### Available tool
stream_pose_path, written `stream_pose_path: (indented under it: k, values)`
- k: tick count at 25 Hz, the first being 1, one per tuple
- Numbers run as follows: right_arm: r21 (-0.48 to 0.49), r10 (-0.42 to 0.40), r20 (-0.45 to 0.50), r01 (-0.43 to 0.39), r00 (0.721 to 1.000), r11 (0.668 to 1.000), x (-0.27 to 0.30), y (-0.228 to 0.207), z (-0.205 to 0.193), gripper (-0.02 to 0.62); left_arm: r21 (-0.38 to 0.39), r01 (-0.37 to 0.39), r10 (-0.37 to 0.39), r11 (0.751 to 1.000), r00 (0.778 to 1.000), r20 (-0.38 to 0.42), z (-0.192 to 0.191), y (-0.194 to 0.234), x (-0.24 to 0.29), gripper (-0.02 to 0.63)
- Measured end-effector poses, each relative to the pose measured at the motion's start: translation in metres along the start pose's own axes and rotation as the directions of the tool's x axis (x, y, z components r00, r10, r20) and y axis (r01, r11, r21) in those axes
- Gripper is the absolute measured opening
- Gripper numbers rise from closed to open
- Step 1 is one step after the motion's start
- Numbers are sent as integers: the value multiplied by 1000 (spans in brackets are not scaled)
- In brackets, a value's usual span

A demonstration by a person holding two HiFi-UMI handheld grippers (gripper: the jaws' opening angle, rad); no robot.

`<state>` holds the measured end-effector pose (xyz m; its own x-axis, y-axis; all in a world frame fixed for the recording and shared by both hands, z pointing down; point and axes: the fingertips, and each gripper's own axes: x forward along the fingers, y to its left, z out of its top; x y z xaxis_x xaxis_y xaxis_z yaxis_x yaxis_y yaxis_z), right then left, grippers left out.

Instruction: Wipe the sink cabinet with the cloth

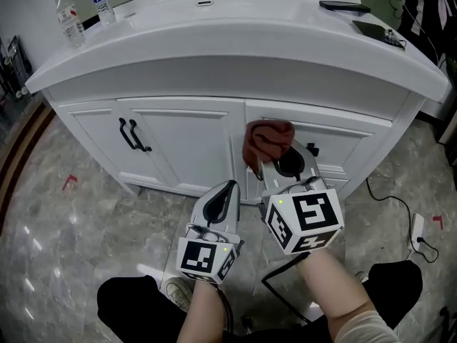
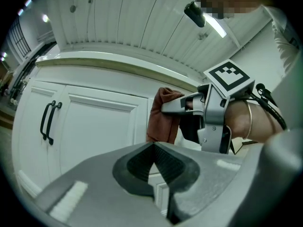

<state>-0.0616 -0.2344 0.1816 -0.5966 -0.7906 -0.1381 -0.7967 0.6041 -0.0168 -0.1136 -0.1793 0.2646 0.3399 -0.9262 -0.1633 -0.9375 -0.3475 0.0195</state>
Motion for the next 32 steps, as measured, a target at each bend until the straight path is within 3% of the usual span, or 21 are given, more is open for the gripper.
stream_pose_path:
  k: [6,14,32]
  values:
    - [-16,28,-4,-28,1000,999,24,5,6,80,-6,-11,11,1000,1000,21,13,16,14,0]
    - [-46,21,-1,-21,1000,999,15,-9,10,78,-9,-10,10,1000,1000,12,5,14,21,0]
    - [-42,-205,4,205,979,978,-52,-94,20,80,-4,46,-46,999,999,-26,-9,-22,2,0]
